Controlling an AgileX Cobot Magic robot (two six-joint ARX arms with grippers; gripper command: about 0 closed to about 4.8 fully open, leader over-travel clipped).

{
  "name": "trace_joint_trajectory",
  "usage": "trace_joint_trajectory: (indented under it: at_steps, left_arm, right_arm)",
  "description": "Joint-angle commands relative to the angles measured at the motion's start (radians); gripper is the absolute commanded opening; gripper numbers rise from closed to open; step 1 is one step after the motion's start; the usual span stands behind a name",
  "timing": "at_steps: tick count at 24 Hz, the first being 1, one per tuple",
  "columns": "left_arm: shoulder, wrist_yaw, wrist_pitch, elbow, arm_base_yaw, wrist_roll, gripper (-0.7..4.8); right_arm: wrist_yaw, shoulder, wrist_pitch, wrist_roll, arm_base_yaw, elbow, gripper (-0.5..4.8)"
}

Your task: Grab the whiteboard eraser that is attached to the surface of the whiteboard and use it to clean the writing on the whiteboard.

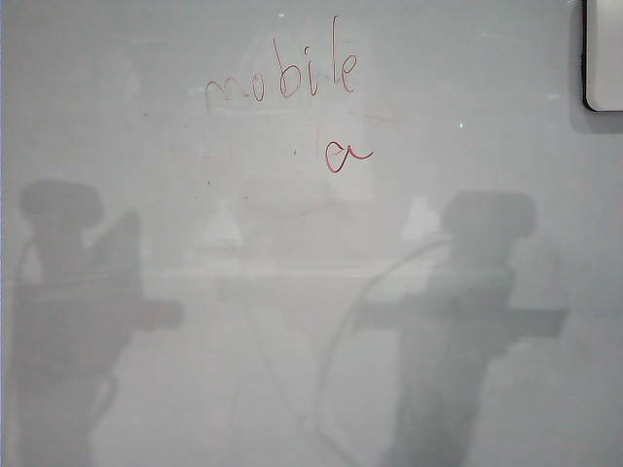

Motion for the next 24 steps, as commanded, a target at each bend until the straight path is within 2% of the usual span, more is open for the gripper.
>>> trace_joint_trajectory:
  at_steps: [1,4,6,8,10,12,15,16,22,24]
  left_arm:
    - [0.002,0.082,-0.144,0.021,0.001,0.048,-0.06]
    - [0.002,0.104,-0.156,0.021,0.0,0.075,-0.05]
    - [0.002,0.104,-0.151,0.022,0.0,0.088,-0.06]
    - [0.002,0.103,-0.152,0.022,0.0,0.119,-0.05]
    - [0.002,0.1,-0.15,0.022,0.001,0.148,-0.06]
    - [0.002,0.1,-0.146,0.022,0.001,0.164,-0.06]
    - [0.002,0.101,-0.142,0.022,0.001,0.163,-0.06]
    - [0.002,0.101,-0.139,0.022,0.001,0.163,-0.06]
    - [0.002,0.097,-0.14,0.022,0.001,0.163,-0.05]
    - [0.002,0.098,-0.14,0.021,0.001,0.163,-0.06]
  right_arm:
    - [-0.022,0.041,-0.15,-0.186,0.0,0.091,-0.07]
    - [0.017,0.094,-0.195,-0.337,-0.002,0.159,0.02]
    - [0.058,0.121,-0.18,-0.344,-0.002,0.165,0.49]
    - [0.067,0.157,-0.167,-0.343,-0.002,0.162,1.3]
    - [0.081,0.193,-0.142,-0.335,-0.002,0.154,1.82]
    - [0.102,0.23,-0.069,-0.332,-0.002,0.132,1.81]
    - [0.137,0.28,0.22,-0.288,-0.002,0.039,1.82]
    - [0.137,0.285,0.267,-0.267,-0.002,0.019,1.83]
    - [0.14,0.332,0.446,-0.176,-0.002,-0.094,2.03]
    - [0.188,0.344,0.496,-0.157,-0.002,-0.135,2.05]
